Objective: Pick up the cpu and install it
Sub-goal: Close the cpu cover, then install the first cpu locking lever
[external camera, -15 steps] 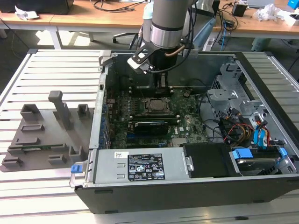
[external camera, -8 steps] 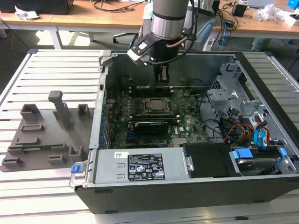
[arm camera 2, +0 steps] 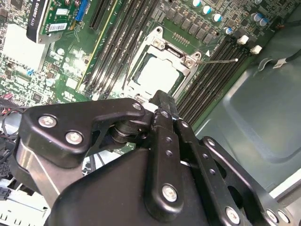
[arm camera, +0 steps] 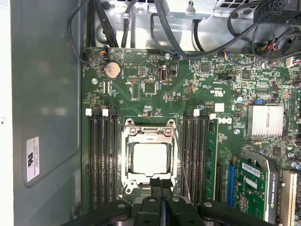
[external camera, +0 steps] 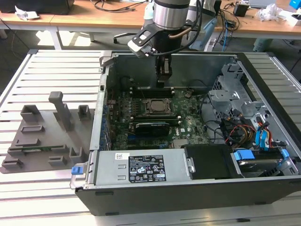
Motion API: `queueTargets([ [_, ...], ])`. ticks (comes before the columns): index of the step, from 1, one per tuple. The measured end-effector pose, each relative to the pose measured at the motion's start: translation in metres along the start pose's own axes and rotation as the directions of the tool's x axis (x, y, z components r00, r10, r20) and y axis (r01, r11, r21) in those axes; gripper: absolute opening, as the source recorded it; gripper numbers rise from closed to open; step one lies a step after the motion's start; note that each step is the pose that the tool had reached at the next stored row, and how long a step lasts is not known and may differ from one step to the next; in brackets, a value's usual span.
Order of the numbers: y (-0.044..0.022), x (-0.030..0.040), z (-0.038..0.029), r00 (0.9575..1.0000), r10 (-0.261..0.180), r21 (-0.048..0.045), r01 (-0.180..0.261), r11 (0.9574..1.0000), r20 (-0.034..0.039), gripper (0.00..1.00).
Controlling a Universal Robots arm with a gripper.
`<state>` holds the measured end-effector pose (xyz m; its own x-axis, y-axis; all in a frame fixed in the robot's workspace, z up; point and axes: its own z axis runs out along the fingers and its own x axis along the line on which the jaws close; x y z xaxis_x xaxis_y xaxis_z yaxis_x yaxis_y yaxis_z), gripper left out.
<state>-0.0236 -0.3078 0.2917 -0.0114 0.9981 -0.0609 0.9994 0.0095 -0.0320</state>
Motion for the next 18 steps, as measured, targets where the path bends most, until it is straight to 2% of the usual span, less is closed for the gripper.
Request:
queueTargets([
  [12,0.0,0.0,-0.0002,1.0,-0.002,-0.0001,0.002,1.0,0.0001,0.11],
  [18,0.0,0.0,-0.0002,0.999,-0.045,-0.0027,0.045,0.999,0.0016,0.11],
])
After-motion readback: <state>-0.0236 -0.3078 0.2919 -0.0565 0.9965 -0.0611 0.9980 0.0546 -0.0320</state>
